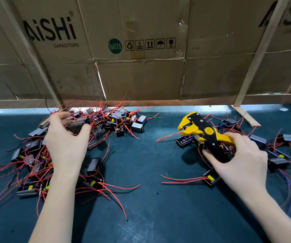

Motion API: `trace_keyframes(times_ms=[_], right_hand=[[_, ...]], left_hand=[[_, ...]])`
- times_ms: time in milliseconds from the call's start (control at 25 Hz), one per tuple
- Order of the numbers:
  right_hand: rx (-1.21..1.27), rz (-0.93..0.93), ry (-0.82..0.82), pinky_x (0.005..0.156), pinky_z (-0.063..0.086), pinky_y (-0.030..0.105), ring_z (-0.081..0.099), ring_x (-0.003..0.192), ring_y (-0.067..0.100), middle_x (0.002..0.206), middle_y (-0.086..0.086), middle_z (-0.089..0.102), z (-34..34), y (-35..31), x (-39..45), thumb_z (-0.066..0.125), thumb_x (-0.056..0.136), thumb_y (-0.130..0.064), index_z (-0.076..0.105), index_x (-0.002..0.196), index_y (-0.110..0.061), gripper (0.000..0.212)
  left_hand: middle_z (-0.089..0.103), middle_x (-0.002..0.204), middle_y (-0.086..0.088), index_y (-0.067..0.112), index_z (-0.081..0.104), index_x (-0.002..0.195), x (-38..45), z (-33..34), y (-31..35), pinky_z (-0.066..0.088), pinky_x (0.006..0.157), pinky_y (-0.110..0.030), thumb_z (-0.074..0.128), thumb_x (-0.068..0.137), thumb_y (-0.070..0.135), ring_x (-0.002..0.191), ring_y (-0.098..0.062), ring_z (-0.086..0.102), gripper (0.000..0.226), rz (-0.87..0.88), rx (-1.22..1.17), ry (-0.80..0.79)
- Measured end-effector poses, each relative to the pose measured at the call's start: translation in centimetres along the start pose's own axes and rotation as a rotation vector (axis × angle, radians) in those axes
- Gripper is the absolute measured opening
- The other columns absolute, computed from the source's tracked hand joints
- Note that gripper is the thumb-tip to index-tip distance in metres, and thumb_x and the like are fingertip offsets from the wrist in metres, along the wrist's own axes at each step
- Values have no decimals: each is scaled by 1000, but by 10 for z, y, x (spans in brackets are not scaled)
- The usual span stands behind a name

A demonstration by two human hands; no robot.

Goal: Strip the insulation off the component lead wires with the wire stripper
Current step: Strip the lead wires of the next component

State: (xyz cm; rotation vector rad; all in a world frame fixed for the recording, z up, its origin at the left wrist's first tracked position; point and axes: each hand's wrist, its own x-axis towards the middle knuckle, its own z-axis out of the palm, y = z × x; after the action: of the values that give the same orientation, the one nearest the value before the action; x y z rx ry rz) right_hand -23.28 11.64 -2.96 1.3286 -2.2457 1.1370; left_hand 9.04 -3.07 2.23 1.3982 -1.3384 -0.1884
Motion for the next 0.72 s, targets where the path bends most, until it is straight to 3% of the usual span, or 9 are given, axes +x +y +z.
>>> trace_keyframes(times_ms=[80, 160, 320, 400, 520, 600, 720], right_hand=[[2, -1, -3, 87, 36, 42, 60, 107, 29, 104, 1, 67, 0, 0, 0, 83, 67, -46, 65, 109, -20, 53], [0, -1, -6, 87, 37, 43, 60, 107, 29, 103, 1, 67, 1, 0, 0, 83, 67, -47, 65, 109, -20, 53], [-9, -6, -5, 86, 39, 44, 60, 104, 30, 102, 1, 67, 2, 1, 0, 83, 66, -47, 65, 108, -20, 53], [-17, -12, -2, 85, 40, 44, 61, 103, 30, 101, 1, 67, 2, 2, 0, 83, 66, -46, 65, 107, -20, 53], [-28, -15, 2, 84, 40, 44, 60, 103, 31, 101, 0, 66, 2, 2, 0, 84, 65, -46, 65, 107, -21, 52], [-33, -20, 2, 84, 39, 43, 60, 102, 31, 100, 0, 66, 2, 2, -1, 84, 65, -46, 65, 106, -21, 52], [-35, -17, -2, 84, 39, 43, 60, 103, 31, 101, 0, 66, 3, 3, -1, 85, 65, -45, 65, 106, -20, 52]], left_hand=[[64, 99, -1, 16, 57, 112, 0, -1, 2, 42, 75, -21, 69, 81, 30, 64, -1, 54, 36, 33, -93, 126], [62, 93, 2, 19, 59, 107, 0, -1, 2, 42, 69, -16, 67, 82, 39, 62, 3, 51, 34, 34, -163, 183], [59, 73, 13, 24, 64, 90, 2, 4, 2, 45, 77, -31, 67, 79, 39, 66, 2, 52, 19, -148, -364, 116], [61, 77, 14, 26, 64, 88, 1, 5, 3, 45, 81, -37, 65, 78, 30, 74, 0, 55, 10, -201, -436, 87], [63, 100, -2, 17, 61, 107, -5, 3, 0, 38, 86, -35, 60, 78, 20, 99, -23, 52, 29, 40, -52, 213], [63, 108, -4, 17, 60, 114, -8, 2, 4, 32, 86, -36, 52, 73, 9, 107, -33, 45, 42, 186, 208, 294], [63, 119, -1, 16, 61, 118, -11, 1, 11, 33, 91, -38, 52, 73, 0, 111, -32, 46, 49, 358, 236, 415]])
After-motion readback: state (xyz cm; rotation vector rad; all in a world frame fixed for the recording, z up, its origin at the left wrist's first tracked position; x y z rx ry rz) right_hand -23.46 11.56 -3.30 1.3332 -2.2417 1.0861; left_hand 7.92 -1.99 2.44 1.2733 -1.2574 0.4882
